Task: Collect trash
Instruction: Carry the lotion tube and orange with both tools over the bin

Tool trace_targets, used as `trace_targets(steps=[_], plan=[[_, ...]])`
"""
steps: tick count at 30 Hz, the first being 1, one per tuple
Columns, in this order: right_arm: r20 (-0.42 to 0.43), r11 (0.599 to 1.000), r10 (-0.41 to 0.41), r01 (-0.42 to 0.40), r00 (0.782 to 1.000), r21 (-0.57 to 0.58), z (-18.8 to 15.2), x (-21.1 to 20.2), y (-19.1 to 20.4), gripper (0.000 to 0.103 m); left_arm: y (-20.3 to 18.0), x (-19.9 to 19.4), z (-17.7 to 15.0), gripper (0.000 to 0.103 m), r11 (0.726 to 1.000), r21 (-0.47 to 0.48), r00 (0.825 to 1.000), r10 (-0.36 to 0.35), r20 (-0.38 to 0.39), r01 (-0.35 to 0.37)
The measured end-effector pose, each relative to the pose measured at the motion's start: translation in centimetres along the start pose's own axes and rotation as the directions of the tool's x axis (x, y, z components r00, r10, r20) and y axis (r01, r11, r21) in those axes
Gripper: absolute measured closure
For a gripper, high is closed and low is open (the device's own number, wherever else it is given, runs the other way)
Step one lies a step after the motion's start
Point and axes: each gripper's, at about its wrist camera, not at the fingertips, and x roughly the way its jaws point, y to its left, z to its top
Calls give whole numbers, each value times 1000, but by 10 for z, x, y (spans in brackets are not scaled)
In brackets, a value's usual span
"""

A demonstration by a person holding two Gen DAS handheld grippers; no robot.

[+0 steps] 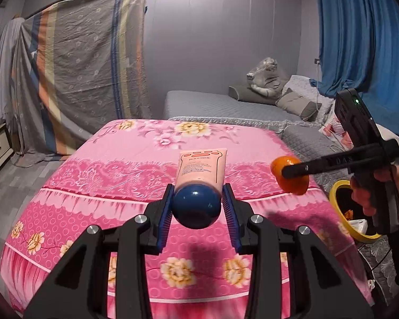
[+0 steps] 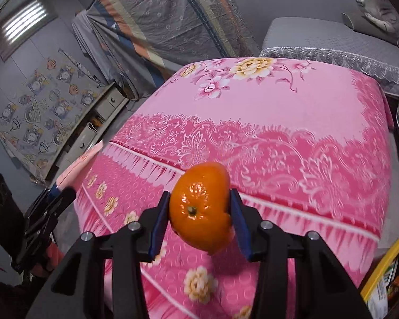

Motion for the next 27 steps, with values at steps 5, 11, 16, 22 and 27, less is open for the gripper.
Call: trace_targets(steps=[5, 11, 16, 22, 27], plan=[[53, 999, 13, -15, 998, 48, -30, -38, -11, 61, -37, -4, 11, 69, 997, 45, 998, -58, 21, 57], [147, 992, -36, 18, 988, 121, -55, -83, -41, 61, -85, -3, 23, 69, 986, 106, 991, -130, 30, 126], [251, 976, -132, 81, 959, 204, -77, -133, -76, 61, -130, 0, 34, 69, 970, 166, 982, -186, 41, 177], [342, 936, -251, 137, 905, 326, -109, -190, -122, 61, -197, 10, 46, 69, 932, 248, 959, -281, 34, 264], [385, 891, -350, 177, 854, 418, -139, -228, -155, 61, -243, 17, 48, 69, 898, 295, 937, -349, 26, 327]])
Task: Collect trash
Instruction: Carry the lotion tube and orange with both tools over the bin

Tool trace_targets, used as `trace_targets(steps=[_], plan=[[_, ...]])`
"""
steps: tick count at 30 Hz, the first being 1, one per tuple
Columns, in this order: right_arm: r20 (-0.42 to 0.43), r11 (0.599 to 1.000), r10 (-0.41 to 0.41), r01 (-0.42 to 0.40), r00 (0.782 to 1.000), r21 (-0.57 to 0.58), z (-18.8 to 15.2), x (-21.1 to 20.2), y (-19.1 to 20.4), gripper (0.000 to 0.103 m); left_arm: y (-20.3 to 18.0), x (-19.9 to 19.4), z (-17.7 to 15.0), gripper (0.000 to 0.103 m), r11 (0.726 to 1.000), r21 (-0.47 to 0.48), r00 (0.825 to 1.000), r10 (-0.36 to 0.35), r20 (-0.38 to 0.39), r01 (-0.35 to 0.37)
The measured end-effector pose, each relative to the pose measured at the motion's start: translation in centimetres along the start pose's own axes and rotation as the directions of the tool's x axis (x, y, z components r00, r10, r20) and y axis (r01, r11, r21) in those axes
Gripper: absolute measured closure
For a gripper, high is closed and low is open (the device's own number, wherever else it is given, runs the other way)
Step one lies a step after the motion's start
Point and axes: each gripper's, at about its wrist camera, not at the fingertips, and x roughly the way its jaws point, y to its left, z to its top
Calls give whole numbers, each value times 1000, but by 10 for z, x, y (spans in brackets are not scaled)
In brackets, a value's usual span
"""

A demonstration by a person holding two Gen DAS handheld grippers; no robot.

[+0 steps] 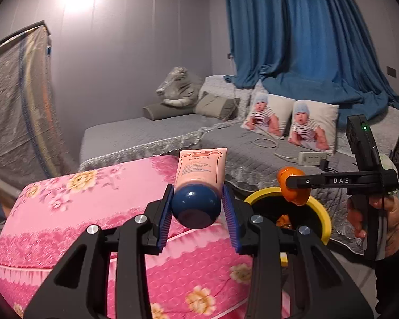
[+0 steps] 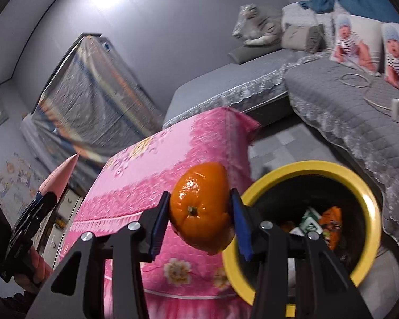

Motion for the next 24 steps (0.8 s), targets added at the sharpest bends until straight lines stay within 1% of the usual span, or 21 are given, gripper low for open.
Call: trace_targets(steps=[3, 9, 15, 24], plan=[[34, 998, -51, 50, 998, 23, -2, -13, -20, 61, -25, 16, 7, 69, 999, 33, 999, -42, 5, 42], [65, 993, -83, 77, 994, 86, -6, -23, -55, 61, -60, 46, 11, 69, 994, 45, 995, -98, -19, 99], [66, 989, -94, 86, 993, 122, -14, -24, -76, 61, -78, 67, 11, 69, 992, 46, 993, -115, -27, 116], [49, 979, -108, 98, 993, 180, -27, -18, -100, 61, -97, 92, 8, 69, 992, 47, 993, -115, -34, 116]])
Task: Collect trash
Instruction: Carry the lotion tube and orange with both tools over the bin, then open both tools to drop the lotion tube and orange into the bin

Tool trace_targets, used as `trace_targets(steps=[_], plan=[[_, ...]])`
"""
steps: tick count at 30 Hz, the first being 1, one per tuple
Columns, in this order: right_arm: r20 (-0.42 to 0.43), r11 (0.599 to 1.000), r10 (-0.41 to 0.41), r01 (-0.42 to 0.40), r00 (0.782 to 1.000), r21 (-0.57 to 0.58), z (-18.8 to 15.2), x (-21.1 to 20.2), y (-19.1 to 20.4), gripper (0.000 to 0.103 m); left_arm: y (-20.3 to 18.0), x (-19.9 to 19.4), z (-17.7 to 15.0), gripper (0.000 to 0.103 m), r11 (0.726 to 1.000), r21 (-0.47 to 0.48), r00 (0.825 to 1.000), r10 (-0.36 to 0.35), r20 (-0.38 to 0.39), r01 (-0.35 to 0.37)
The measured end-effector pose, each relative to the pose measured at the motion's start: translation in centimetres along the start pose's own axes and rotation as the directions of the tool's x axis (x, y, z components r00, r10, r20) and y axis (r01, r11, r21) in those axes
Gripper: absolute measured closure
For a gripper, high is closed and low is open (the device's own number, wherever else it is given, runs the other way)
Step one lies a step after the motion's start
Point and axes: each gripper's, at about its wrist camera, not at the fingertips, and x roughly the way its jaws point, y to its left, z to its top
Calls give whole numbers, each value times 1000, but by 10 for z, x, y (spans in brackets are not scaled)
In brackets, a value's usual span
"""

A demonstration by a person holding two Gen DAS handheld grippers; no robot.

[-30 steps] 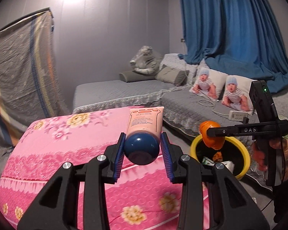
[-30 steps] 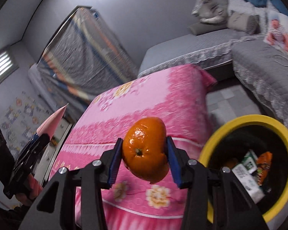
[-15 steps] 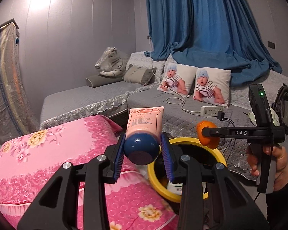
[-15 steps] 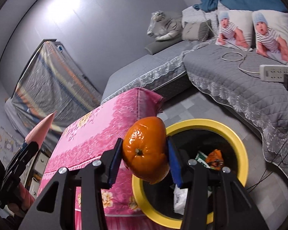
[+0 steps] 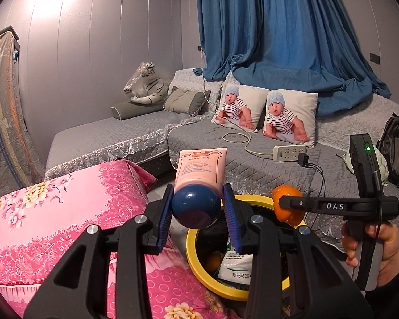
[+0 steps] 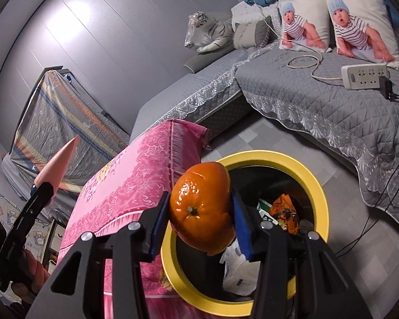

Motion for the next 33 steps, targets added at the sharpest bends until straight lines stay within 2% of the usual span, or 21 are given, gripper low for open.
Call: trace_targets(steps=[16, 24, 26, 28, 30, 33], plan=[[-16, 997, -43, 44, 999, 71, -9, 15, -26, 61, -9, 27, -10, 69, 1000, -9, 999, -25, -37, 25], [-16, 991, -93, 94, 996, 91, -5, 20, -33, 60, -12, 69, -24, 69, 999, -27, 991, -31, -131, 28], [-17, 991, -106, 107, 994, 86, -4, 21, -31, 57, -9, 79, -26, 68, 998, -52, 985, -53, -163, 45], [-11, 986, -140, 141, 990, 89, -3, 19, -30, 52, -6, 83, -27, 63, 997, -70, 984, -41, -176, 29], [-2, 980, -173, 172, 985, 97, -1, 16, -31, 47, 2, 78, -26, 39, 995, -94, 985, -33, -169, 18], [16, 980, -173, 170, 985, 104, 1, 7, -29, 38, 21, 67, -24, 31, 990, -141, 987, -33, -158, 10]])
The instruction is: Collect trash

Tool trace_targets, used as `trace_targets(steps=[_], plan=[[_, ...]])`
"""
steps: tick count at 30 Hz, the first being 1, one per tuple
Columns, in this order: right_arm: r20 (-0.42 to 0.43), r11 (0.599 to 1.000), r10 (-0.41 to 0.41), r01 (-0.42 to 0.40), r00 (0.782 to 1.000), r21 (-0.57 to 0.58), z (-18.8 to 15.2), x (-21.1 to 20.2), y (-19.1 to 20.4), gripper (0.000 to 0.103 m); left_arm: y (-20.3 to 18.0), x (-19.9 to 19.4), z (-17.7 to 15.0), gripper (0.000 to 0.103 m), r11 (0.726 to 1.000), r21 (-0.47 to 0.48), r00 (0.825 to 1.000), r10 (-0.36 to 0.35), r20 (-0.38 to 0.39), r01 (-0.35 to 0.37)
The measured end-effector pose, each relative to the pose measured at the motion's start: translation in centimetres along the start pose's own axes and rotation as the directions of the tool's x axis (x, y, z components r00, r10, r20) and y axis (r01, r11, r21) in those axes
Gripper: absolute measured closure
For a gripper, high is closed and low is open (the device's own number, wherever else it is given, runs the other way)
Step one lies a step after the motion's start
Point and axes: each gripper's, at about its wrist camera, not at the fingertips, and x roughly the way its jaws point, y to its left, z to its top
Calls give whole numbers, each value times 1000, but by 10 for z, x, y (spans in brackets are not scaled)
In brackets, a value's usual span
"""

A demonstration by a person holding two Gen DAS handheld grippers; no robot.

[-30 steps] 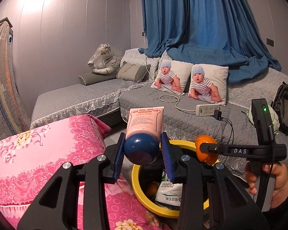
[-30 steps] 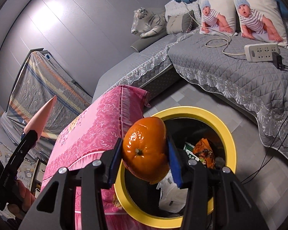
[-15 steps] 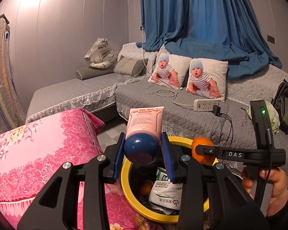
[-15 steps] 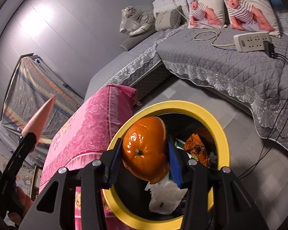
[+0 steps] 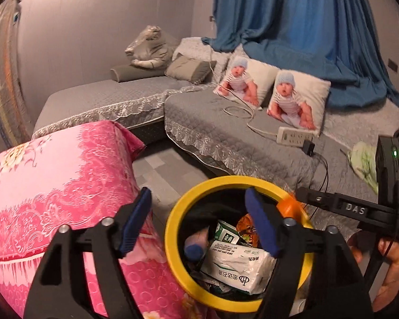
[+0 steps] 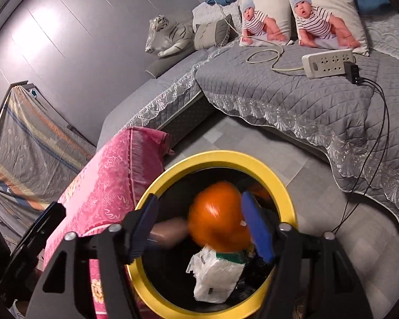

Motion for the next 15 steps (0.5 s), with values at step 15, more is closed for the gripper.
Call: trace_targets(steps=[15], plan=[[165, 968, -2, 43, 986, -248, -37, -45, 93, 8, 111, -156, -23, 8, 964, -154, 944, 247, 218, -216]])
